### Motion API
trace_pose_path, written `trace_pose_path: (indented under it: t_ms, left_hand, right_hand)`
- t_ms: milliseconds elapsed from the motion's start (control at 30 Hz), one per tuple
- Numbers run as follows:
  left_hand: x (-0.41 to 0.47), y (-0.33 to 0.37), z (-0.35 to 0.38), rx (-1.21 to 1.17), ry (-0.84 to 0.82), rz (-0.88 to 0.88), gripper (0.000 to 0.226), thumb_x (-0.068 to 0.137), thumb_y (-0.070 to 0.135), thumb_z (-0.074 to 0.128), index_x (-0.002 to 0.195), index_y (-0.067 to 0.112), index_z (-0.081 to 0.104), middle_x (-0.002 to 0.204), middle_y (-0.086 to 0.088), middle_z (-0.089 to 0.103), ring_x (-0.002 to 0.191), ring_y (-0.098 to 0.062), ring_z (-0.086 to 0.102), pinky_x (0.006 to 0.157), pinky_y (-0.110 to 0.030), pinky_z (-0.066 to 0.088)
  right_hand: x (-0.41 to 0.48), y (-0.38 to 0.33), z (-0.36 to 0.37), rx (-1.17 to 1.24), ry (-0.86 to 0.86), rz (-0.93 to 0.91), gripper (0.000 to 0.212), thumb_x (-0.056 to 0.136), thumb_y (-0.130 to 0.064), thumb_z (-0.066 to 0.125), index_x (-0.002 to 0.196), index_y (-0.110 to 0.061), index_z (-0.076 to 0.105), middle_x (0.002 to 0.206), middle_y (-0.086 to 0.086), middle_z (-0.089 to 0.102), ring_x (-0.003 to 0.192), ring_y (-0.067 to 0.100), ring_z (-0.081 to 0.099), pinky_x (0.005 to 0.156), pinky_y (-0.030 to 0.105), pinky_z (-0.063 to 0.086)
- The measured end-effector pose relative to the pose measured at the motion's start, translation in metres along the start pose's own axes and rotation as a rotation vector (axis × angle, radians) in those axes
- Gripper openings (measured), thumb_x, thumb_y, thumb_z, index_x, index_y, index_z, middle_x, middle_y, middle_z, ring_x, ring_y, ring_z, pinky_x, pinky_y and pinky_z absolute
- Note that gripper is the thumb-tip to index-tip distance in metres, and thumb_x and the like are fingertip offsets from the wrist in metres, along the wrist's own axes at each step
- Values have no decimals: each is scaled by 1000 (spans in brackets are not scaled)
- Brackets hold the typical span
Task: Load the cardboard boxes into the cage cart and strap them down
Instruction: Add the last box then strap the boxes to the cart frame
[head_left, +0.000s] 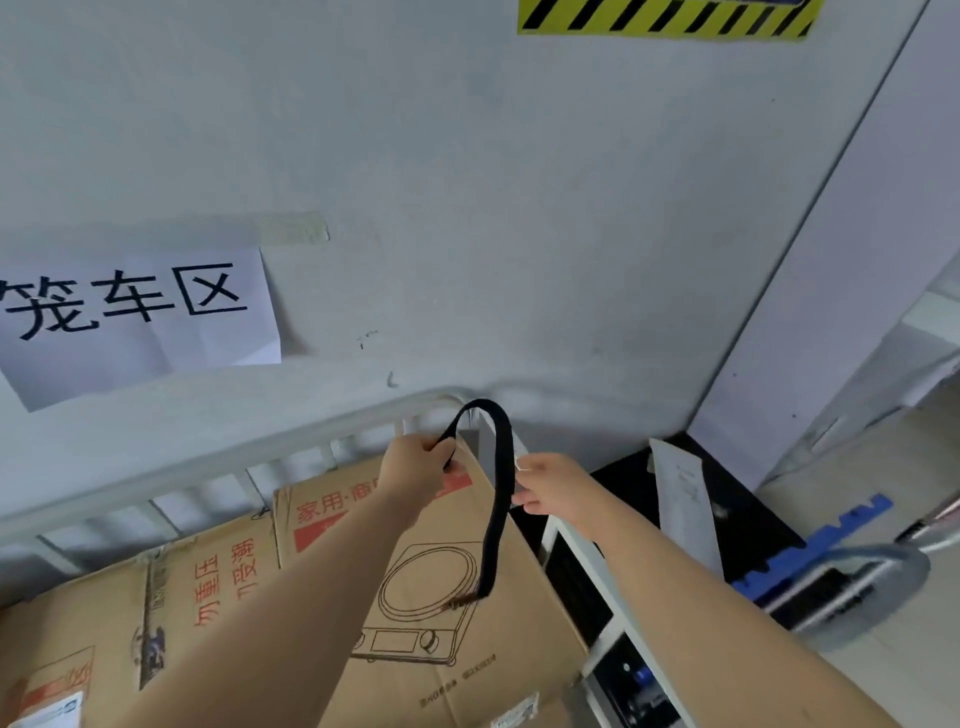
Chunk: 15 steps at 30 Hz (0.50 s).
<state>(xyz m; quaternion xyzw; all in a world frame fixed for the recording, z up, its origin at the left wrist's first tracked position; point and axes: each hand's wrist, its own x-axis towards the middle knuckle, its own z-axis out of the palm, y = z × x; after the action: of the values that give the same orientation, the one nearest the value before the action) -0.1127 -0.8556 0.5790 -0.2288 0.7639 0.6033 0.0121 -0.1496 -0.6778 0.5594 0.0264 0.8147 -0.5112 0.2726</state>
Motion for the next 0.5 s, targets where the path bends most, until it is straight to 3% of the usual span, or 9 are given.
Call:
trace_pose_path:
  t_ms: [67,100,167,233,267,300,333,400,500]
  left_hand:
    - [30,-13,7,101,33,-20,27,97,21,53,83,5,69,76,-8,73,47,-12,51,52,-25,45]
    - [44,-19,12,156,47,-25,28,97,23,52,82,6,69,77,-8,73,45,-11,49,46,-23,41]
    - [71,-31,21,251,70,-39,29,97,23,50,81,7,68,77,-8,73,39,-9,44,38,-20,34]
    - [99,-43,30,284,65,-68,29,96,21,51,79,5,69,76,-9,73,40,-10,46,40,-21,34]
    - [112,-49,36,280,58,-85,29,96,20,52,79,5,69,74,-7,73,42,-11,49,42,-22,36]
    - [126,-55,42,276,48,-94,28,96,20,52,79,5,69,72,-5,73,44,-12,51,44,-23,39]
    - [138,-60,48,279,33,-99,28,96,20,53,80,5,69,69,-2,73,44,-12,52,46,-24,41]
    - [159,-68,62,344,1,-91,25,96,22,53,83,7,70,69,1,72,42,-10,51,45,-22,40]
    - [189,-78,80,450,-20,-81,24,96,21,53,86,6,69,74,-2,73,46,-12,53,45,-25,43]
  right_hand:
    - [24,8,-6,-73,68,17,21,87,-4,40,91,-1,61,79,19,54,68,23,52,67,38,49]
    - [39,13,-12,-90,106,13,22,87,-5,40,75,-13,56,71,11,48,64,18,43,59,32,37]
    - [66,24,-25,-83,157,4,35,93,-8,38,63,-26,34,65,-5,33,60,10,31,57,29,23]
    - [93,37,-37,-62,192,12,37,100,-17,36,66,-31,32,70,-13,32,62,4,32,57,21,25]
    - [106,44,-41,-35,202,33,33,101,-21,36,69,-26,42,73,-8,40,66,8,42,64,18,32]
    - [118,51,-45,-10,198,66,31,101,-24,37,76,-14,53,78,5,50,78,21,54,76,21,40]
    - [132,58,-48,13,190,83,33,99,-25,39,85,-1,57,87,19,55,96,37,56,90,32,43]
    - [155,68,-50,78,184,95,36,94,-22,46,105,9,60,107,29,60,116,46,47,102,55,34]
    - [186,78,-47,216,133,177,40,88,-17,52,113,15,55,122,32,52,112,43,55,105,50,39]
